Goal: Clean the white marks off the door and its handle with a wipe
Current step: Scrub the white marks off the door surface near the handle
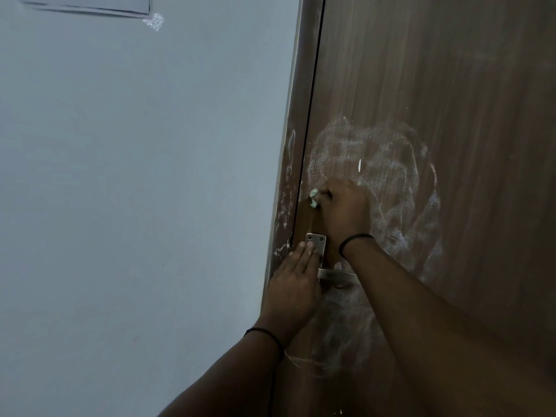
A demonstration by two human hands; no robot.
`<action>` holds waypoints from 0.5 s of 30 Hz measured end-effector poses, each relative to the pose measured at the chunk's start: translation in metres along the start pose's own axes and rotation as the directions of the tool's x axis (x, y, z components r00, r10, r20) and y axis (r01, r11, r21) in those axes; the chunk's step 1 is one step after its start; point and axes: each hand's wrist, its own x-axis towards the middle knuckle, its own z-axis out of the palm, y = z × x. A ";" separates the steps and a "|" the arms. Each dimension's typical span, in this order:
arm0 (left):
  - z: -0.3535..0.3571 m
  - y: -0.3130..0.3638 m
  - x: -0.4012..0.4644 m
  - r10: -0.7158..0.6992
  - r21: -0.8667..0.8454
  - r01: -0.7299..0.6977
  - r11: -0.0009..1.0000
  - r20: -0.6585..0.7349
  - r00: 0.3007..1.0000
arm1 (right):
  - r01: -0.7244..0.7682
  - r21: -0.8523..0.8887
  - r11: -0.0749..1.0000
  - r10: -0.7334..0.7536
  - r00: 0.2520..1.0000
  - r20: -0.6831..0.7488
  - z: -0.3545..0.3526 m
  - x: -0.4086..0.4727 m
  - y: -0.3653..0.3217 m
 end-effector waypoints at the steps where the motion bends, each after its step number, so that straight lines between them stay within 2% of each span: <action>1: -0.001 0.000 0.001 0.011 0.005 -0.011 1.000 -0.004 1.000 | 0.002 -0.004 1.000 -0.002 1.000 0.005 0.000 0.003 -0.001; 5: -0.003 -0.001 0.011 0.005 -0.036 -0.007 0.999 -0.052 0.999 | 0.062 -0.017 0.998 -0.061 0.997 0.055 0.005 -0.001 -0.011; 7: -0.004 -0.001 0.020 -0.006 -0.057 0.005 0.998 -0.029 1.000 | 0.106 -0.022 0.994 -0.103 0.989 0.106 0.009 -0.003 -0.010; 9: -0.005 0.001 0.027 0.004 -0.041 -0.004 0.999 0.003 1.000 | 0.087 0.002 0.996 -0.087 0.989 0.124 0.004 -0.003 -0.003; 13: -0.008 0.008 0.031 -0.011 0.028 0.011 1.000 -0.002 1.000 | -0.002 0.039 0.999 0.005 0.997 -0.074 -0.004 0.011 0.006; 15: -0.006 0.009 0.032 -0.002 0.041 0.002 0.999 0.001 1.000 | 0.023 0.053 0.998 -0.019 0.998 -0.065 0.001 0.018 -0.003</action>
